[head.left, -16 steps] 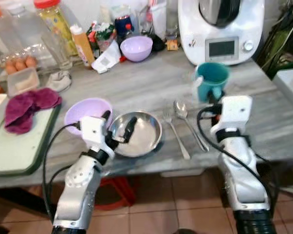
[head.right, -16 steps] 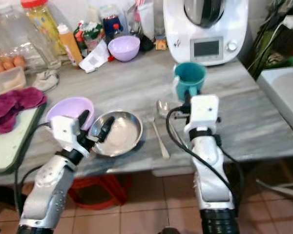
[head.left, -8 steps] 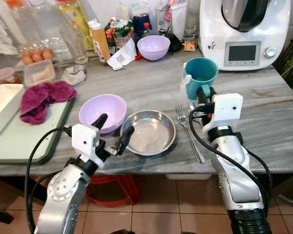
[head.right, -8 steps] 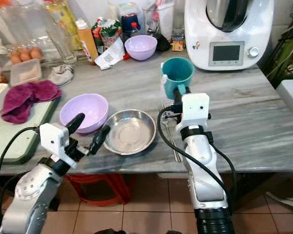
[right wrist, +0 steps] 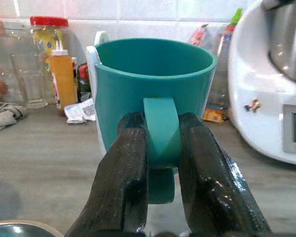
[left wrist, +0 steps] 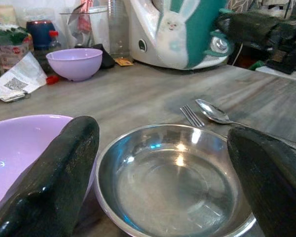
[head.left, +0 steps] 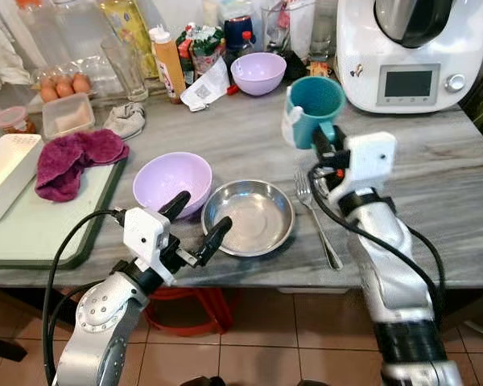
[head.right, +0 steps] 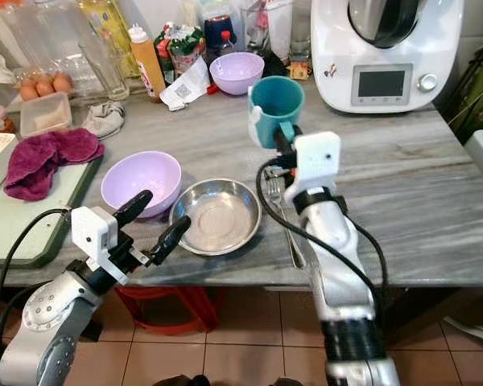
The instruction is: Setting the table
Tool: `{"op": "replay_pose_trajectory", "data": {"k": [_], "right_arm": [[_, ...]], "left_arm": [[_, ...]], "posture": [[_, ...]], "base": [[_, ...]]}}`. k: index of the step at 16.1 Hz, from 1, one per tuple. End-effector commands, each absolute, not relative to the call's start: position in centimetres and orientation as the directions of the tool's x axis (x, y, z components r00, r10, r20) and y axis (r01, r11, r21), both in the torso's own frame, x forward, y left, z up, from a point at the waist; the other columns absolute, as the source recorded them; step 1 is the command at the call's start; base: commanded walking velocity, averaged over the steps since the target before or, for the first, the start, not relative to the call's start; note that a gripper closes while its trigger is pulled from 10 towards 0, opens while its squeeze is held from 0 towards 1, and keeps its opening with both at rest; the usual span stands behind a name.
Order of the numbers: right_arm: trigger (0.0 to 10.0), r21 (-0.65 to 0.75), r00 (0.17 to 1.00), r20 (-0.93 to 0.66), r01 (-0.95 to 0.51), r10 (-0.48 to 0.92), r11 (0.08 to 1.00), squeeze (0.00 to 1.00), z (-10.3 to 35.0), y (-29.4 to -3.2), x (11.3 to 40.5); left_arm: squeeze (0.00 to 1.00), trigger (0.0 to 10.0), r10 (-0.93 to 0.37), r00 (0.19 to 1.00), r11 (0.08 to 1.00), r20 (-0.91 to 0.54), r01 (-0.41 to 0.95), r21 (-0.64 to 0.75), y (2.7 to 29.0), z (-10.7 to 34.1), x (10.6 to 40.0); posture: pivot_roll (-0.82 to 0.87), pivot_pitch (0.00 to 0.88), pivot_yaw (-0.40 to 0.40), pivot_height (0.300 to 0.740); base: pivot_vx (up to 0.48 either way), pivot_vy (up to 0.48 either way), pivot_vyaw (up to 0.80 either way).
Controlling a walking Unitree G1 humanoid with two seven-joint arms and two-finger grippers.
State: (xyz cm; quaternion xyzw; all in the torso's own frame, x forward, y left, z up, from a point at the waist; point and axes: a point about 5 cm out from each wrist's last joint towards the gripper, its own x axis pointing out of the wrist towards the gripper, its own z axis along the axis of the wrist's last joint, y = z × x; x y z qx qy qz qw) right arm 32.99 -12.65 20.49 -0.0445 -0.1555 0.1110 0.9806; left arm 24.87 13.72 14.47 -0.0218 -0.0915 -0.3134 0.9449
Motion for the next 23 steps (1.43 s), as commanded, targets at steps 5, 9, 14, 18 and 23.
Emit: {"op": "replay_pose_trajectory", "data": {"k": [5, 9, 14, 18, 23], "right_arm": [[10.0, -0.094, 0.909, 0.286, -0.287, 0.302, 0.953, 0.00, 20.7, -11.5, 34.8], [10.0, -0.054, 0.899, 0.246, -0.362, 0.363, 0.931, 0.00, 19.6, -10.0, 35.7], [10.0, -0.028, 0.888, 0.195, -0.419, 0.416, 0.908, 0.00, 18.2, -8.7, 36.1], [10.0, -0.007, 0.890, 0.170, -0.428, 0.423, 0.904, 0.00, 17.5, -8.5, 36.2], [10.0, 0.009, 0.887, 0.135, -0.446, 0.441, 0.895, 0.00, 16.4, -8.2, 36.1]], "left_arm": [[0.00, 10.0, -0.594, 0.786, 0.797, 0.174, 0.604, -0.010, 13.8, 14.0, 24.4], [0.00, 10.0, -0.603, 0.780, 0.788, 0.168, 0.615, -0.024, 13.6, 13.9, 24.0], [0.00, 10.0, -0.597, 0.786, 0.794, 0.158, 0.608, -0.021, 13.5, 13.9, 24.2], [0.00, 10.0, -0.588, 0.792, 0.799, 0.165, 0.600, -0.035, 13.4, 13.9, 24.6], [0.00, 10.0, -0.592, 0.788, 0.795, 0.167, 0.605, -0.038, 13.0, 13.8, 24.8]], "posture": [[-0.10, 0.157, 0.084, 0.740], [-0.09, 0.165, 0.082, 0.740], [-0.08, 0.167, 0.080, 0.740], [-0.09, 0.166, 0.081, 0.740], [-0.09, 0.164, 0.087, 0.740]], "base": [[0.000, 0.000, 0.00], [0.000, 0.000, 0.00], [0.000, 0.000, 0.00], [0.000, 0.000, 0.00], [0.000, 0.000, 0.00]]}}
